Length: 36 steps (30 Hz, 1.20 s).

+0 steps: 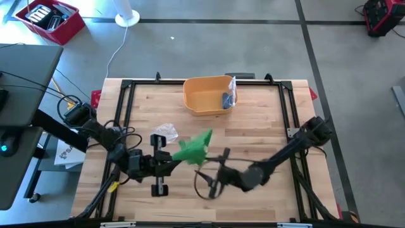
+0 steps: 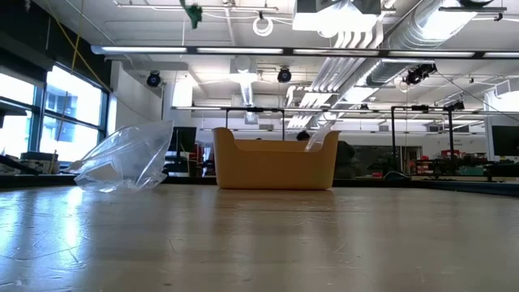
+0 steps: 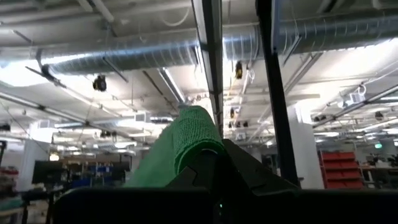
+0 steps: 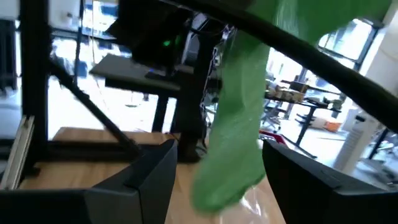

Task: Roll bandage
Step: Roll the green bandage

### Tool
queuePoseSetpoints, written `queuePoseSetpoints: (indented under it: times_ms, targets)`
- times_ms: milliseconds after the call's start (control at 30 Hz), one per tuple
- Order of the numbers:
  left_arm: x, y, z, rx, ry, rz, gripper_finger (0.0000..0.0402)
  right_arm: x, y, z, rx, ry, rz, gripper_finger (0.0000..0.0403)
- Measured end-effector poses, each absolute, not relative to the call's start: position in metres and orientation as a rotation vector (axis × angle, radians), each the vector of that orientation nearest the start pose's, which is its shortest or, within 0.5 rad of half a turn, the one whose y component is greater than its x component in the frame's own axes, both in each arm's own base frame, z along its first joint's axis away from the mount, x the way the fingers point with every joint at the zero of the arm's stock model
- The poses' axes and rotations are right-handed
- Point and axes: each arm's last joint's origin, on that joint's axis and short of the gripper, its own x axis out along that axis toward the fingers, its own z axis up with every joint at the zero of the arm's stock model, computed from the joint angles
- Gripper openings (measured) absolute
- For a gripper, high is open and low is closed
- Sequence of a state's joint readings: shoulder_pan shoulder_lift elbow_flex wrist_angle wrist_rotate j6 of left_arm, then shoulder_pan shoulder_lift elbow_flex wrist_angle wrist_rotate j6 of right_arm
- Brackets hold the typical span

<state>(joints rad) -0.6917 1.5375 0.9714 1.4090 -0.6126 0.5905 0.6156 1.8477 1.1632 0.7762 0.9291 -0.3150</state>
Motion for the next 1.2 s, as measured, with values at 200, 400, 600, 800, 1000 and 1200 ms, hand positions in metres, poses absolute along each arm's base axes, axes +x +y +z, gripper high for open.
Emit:
queuePoseSetpoints:
  times_ms: [200,400,600,800,1000,1200]
  targets:
    - [0.242,-0.192,0.357,0.063,-0.682,0.111,0.0005,0.295,0.258,0.231,-0.276,0.034,-0.274,0.0229]
    - [0.243,-0.196,0.355,0.029,-0.693,0.050,0.0005,0.266,0.252,0.196,-0.031,-0.054,-0.051,0.0229]
    - [0.246,-0.199,0.350,0.025,-0.696,0.018,0.0005,0.289,0.236,0.196,0.027,-0.194,-0.039,0.0229]
    - [0.246,-0.198,0.351,0.022,-0.702,0.021,0.0005,0.321,0.243,0.222,-0.094,-0.278,-0.125,0.0229]
    - [0.246,-0.198,0.350,0.042,-0.697,0.027,0.0005,0.348,0.243,0.244,-0.112,-0.257,-0.283,0.0229]
    - [0.247,-0.197,0.351,0.045,-0.699,0.030,0.0005,0.373,0.237,0.253,-0.164,-0.166,-0.293,0.0228]
